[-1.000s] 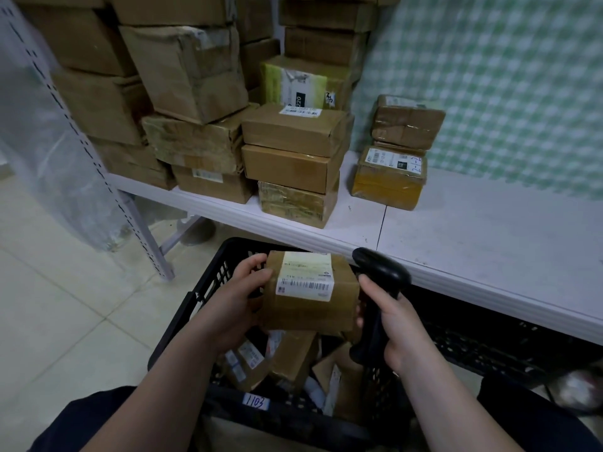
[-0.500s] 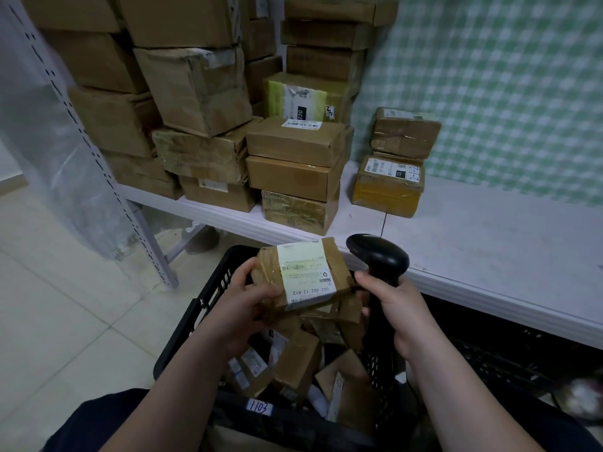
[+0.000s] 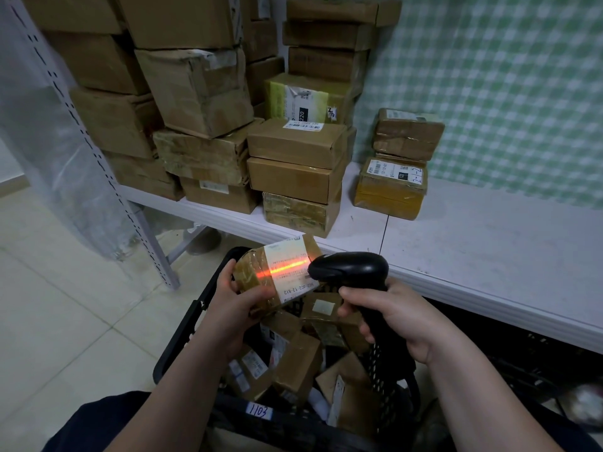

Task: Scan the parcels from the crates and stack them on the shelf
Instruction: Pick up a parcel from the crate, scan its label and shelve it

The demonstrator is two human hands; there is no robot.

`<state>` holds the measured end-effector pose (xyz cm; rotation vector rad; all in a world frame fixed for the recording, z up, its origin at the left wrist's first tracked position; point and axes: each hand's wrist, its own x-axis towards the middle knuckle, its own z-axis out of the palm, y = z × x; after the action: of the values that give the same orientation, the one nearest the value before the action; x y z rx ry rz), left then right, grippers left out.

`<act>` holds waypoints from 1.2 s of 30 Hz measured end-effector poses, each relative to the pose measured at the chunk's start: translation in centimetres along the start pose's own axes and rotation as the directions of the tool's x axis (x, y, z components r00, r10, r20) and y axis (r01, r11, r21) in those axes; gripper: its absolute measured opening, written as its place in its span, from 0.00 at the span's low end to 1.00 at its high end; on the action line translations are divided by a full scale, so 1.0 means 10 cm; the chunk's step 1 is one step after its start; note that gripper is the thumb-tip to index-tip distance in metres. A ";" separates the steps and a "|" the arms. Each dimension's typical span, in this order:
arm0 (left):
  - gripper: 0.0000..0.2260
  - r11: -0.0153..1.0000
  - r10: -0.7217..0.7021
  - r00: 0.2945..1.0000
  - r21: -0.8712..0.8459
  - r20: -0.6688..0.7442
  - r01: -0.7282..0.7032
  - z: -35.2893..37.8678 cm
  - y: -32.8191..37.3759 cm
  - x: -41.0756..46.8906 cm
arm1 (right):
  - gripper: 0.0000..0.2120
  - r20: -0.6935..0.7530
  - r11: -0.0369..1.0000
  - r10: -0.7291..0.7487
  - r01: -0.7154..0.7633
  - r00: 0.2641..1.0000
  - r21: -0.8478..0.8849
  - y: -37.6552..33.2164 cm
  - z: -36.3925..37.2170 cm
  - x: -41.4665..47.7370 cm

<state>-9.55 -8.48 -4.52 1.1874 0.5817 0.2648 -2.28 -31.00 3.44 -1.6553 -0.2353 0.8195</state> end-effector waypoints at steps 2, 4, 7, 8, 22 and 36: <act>0.44 1.000 0.000 1.000 0.005 -0.003 0.000 0.00 -0.01 0.01 | 0.11 -0.002 1.000 0.008 -0.008 1.000 -0.005 0.01 0.00 0.01; 0.44 1.000 -0.001 1.000 0.009 -0.008 0.001 0.00 -0.02 0.03 | 0.11 -0.003 1.000 0.006 -0.006 1.000 -0.004 0.01 0.00 0.01; 0.44 1.000 -0.003 1.000 0.011 -0.017 0.003 0.00 -0.03 0.06 | 0.11 -0.009 1.000 0.004 -0.005 1.000 -0.003 0.00 -0.02 0.01; 0.44 1.000 -0.005 1.000 0.008 -0.019 0.005 0.00 -0.03 0.07 | 0.12 -0.008 1.000 0.006 -0.006 1.000 -0.003 -0.01 -0.03 0.01; 0.37 0.997 -0.055 0.999 0.052 0.002 0.055 0.17 -0.01 0.10 | 0.11 -0.067 0.999 0.018 -0.015 0.998 0.041 0.01 -0.24 -0.03; 0.21 0.959 -0.211 0.961 0.230 0.180 0.167 1.55 0.21 0.54 | 0.07 -0.465 0.935 -0.028 0.188 0.885 0.301 -0.04 -0.93 0.23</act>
<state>3.72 -17.36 -0.26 1.3360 0.5493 -0.0854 5.35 -36.86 3.23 -1.4407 0.1373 0.3399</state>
